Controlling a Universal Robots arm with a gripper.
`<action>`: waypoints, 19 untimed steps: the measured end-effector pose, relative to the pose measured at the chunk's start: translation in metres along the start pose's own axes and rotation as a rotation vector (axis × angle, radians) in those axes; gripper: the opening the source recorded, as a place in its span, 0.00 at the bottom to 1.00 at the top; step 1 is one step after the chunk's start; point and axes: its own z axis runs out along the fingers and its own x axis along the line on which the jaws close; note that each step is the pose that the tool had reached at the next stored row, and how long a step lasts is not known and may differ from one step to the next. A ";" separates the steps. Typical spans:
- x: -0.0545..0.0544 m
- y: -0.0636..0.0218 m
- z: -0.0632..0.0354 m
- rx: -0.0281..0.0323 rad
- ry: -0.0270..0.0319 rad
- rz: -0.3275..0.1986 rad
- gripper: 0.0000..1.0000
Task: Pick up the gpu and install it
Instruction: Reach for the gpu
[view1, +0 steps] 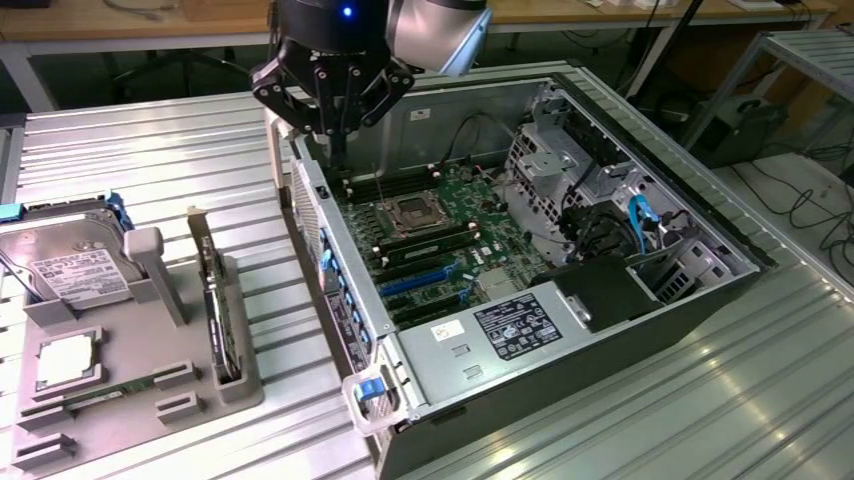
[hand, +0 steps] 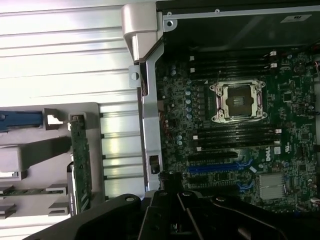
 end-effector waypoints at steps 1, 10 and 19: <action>0.000 -0.0003 0.0000 0.0000 0.0000 0.000 0.11; 0.003 -0.0034 -0.0002 0.0000 0.0000 0.000 0.11; 0.007 -0.0063 -0.0005 0.0000 0.0000 0.000 0.11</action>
